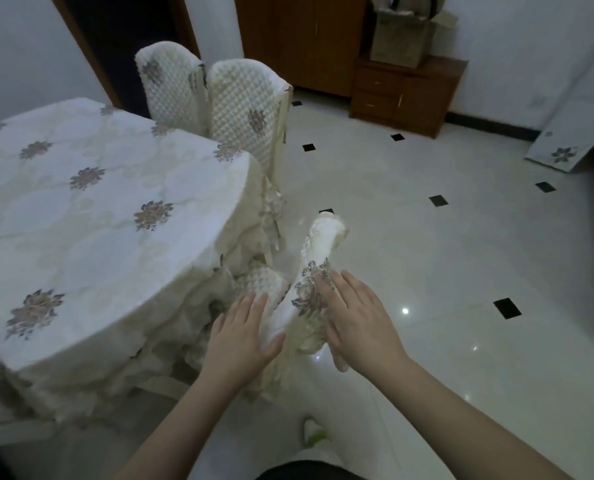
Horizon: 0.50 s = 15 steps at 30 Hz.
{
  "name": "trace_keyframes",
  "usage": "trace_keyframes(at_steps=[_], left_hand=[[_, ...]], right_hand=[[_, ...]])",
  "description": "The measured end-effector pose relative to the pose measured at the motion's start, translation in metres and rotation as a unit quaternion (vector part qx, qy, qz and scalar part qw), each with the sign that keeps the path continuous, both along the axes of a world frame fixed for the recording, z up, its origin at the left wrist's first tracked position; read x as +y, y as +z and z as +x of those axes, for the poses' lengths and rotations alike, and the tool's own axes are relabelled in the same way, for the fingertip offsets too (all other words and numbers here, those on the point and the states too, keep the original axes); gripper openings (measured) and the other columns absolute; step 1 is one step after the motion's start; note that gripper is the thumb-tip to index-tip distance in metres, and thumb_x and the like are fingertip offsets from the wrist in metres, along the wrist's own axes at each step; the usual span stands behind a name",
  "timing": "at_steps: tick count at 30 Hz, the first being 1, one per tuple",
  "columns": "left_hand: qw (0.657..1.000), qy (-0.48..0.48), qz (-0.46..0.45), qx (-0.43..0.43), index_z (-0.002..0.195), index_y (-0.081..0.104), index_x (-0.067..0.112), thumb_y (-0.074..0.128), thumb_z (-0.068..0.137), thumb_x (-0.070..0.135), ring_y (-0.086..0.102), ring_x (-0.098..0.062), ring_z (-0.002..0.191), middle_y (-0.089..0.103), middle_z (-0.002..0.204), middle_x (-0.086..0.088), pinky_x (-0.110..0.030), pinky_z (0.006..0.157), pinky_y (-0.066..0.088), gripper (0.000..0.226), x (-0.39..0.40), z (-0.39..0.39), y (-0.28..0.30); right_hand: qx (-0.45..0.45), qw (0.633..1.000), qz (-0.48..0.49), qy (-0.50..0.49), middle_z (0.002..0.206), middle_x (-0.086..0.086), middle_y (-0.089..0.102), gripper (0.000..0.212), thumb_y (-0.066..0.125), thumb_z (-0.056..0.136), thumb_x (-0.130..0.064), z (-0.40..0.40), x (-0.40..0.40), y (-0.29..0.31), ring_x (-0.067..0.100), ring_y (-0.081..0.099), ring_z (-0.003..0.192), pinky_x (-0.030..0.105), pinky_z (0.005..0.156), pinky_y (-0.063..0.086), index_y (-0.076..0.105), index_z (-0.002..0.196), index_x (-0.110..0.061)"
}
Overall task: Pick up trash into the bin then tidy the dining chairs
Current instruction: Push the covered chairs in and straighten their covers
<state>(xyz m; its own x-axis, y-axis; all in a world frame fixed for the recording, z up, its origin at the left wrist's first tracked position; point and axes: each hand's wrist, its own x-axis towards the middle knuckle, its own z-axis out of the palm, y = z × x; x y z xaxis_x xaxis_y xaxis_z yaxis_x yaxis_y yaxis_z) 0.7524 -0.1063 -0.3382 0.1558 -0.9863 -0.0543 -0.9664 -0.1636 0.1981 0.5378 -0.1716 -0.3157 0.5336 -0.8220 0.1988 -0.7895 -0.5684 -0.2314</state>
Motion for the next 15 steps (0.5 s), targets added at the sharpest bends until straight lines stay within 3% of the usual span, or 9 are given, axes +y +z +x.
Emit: trace_keyframes(at_steps=[7, 11, 15], left_hand=[[0.997, 0.026, 0.046, 0.048, 0.151, 0.002, 0.036, 0.016, 0.062, 0.093, 0.003, -0.011, 0.147, 0.004, 0.16, 0.011, -0.043, 0.115, 0.014, 0.106, -0.029, -0.009, -0.007], [0.995, 0.023, 0.094, 0.007, 0.151, -0.003, 0.033, 0.021, 0.066, 0.078, 0.003, -0.016, 0.147, 0.004, 0.161, 0.007, -0.047, 0.115, 0.014, 0.099, -0.043, -0.019, -0.015], [0.993, 0.067, 0.096, 0.014, 0.151, 0.004, 0.034, 0.045, 0.073, 0.065, 0.017, -0.017, 0.144, 0.018, 0.157, 0.007, -0.043, 0.113, 0.021, 0.094, -0.041, -0.029, -0.022]], right_hand=[[0.022, 0.997, 0.006, 0.073, 0.146, 0.008, 0.043, 0.06, 0.057, 0.084, -0.024, 0.001, -0.075, -0.009, 0.027, 0.038, 0.136, 0.044, 0.106, 0.038, 0.04, 0.142, -0.019], [0.052, 0.993, 0.001, 0.103, 0.149, 0.008, 0.038, 0.065, 0.061, 0.084, -0.023, 0.008, -0.12, -0.01, 0.027, 0.031, 0.14, 0.042, 0.109, 0.032, 0.037, 0.144, -0.018], [0.096, 0.981, 0.031, 0.165, 0.152, 0.008, 0.034, 0.073, 0.065, 0.079, -0.015, 0.021, -0.15, -0.021, 0.028, 0.027, 0.142, 0.042, 0.113, 0.025, 0.035, 0.145, -0.019]])
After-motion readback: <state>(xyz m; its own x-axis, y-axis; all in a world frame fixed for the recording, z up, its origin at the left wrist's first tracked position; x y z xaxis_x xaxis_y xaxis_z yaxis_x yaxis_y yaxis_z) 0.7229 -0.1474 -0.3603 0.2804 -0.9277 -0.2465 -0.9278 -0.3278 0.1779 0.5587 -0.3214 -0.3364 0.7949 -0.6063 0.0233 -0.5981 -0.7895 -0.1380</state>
